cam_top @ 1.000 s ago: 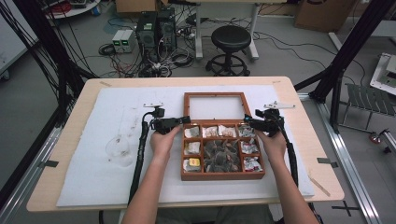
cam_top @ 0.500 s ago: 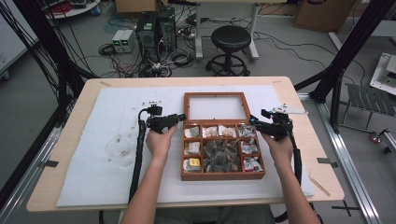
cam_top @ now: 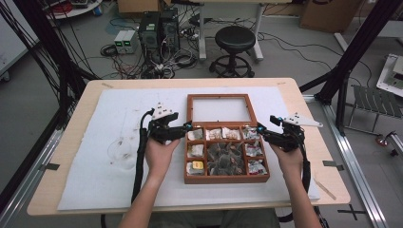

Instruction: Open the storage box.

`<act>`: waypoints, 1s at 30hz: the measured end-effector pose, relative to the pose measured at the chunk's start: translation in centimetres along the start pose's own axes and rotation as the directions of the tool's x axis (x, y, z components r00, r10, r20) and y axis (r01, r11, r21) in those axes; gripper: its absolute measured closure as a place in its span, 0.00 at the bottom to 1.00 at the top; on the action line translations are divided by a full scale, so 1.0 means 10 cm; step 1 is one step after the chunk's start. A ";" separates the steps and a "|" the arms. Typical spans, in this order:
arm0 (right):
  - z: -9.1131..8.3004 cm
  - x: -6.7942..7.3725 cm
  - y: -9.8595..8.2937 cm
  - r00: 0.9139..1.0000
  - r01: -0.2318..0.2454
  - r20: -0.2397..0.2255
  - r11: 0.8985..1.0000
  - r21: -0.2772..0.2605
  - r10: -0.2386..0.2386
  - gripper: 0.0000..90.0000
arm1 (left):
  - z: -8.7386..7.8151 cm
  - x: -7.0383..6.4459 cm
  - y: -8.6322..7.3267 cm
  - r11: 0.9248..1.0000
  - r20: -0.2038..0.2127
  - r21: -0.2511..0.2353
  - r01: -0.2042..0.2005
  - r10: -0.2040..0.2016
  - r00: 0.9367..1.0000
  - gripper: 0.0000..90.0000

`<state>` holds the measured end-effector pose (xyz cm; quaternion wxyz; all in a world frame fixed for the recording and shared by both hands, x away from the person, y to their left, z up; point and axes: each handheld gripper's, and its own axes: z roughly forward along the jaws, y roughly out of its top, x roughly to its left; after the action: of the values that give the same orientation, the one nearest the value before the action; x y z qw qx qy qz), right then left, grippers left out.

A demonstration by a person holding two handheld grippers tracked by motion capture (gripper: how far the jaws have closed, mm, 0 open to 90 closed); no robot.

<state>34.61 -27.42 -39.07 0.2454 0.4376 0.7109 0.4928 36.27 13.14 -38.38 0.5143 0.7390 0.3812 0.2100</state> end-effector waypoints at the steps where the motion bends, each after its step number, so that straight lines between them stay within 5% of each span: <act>1: -0.04 0.01 -0.02 1.000 0.002 0.003 1.000 -0.005 -0.002 0.38 | -0.11 -0.07 -0.02 0.999 0.004 -0.014 -0.033 0.033 0.999 0.37; 7: -0.14 0.03 -0.08 1.000 -0.005 0.007 1.000 -0.009 0.005 0.36 | -0.36 -0.21 -0.12 0.996 0.021 -0.034 -0.088 0.088 0.996 0.37; 17: -0.37 0.05 -0.17 1.000 0.021 0.018 0.999 -0.028 -0.021 0.36 | -0.64 -0.36 -0.34 0.978 0.031 -0.073 -0.194 0.197 0.980 0.37; 30: -0.51 -0.01 -0.22 0.999 0.009 0.035 0.999 -0.041 -0.008 0.35 | -0.77 -0.33 -0.46 0.976 0.020 -0.081 -0.203 0.206 0.978 0.34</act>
<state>29.84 -30.30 -39.11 0.2688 0.4379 0.6982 0.4985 27.19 16.02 -39.34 0.5240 0.7563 0.2874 0.2663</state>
